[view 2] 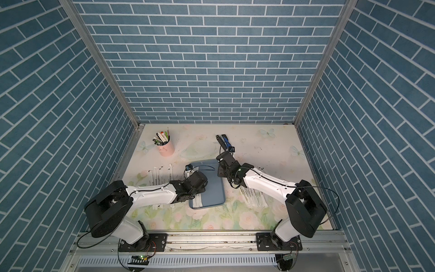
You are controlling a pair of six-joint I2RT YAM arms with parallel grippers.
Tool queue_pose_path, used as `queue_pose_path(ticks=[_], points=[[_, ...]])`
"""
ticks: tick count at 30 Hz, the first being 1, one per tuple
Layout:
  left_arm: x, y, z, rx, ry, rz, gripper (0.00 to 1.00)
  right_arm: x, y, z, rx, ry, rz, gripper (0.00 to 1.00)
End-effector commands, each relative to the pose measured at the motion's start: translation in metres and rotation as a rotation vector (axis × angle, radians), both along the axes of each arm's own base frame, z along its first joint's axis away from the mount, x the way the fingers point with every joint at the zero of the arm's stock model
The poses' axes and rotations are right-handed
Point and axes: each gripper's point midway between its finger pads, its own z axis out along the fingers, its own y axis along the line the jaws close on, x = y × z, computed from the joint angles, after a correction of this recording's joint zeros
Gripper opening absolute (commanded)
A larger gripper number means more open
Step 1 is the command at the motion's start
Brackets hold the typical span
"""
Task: Put the straws into the storage box
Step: Place the straw in the storage box, then pick up the straw from the center of the board.
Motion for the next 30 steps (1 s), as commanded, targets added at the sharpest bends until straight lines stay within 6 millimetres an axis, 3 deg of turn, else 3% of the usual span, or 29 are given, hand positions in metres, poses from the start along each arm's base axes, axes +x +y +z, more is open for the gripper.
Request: queue_pose_path(ticks=[1, 4, 7, 10, 15, 18, 21, 30], points=[[0.01, -0.003, 0.038, 0.01, -0.088, -0.023, 0.28, -0.004, -0.037, -0.002, -0.068, 0.012, -0.004, 0.2], [0.016, 0.003, 0.073, 0.027, -0.18, -0.039, 0.42, -0.012, -0.058, -0.015, -0.114, 0.06, 0.047, 0.21], [0.023, 0.016, 0.108, 0.087, -0.275, -0.055, 0.59, -0.028, -0.067, -0.036, -0.208, 0.155, 0.154, 0.25], [0.034, 0.033, 0.127, 0.148, -0.314, -0.086, 0.67, -0.042, -0.073, -0.052, -0.265, 0.215, 0.22, 0.26], [0.049, 0.079, 0.128, 0.127, -0.307, -0.057, 0.69, -0.044, -0.067, -0.06, -0.286, 0.251, 0.284, 0.25], [0.052, 0.096, 0.135, 0.043, -0.325, -0.04, 0.69, -0.043, -0.064, -0.068, -0.298, 0.275, 0.3, 0.24], [0.051, 0.098, 0.137, -0.023, -0.34, -0.042, 0.69, -0.039, -0.063, -0.075, -0.314, 0.282, 0.3, 0.24], [0.048, 0.086, 0.119, -0.102, -0.292, -0.058, 0.69, -0.026, -0.063, -0.088, -0.373, 0.285, 0.299, 0.23]])
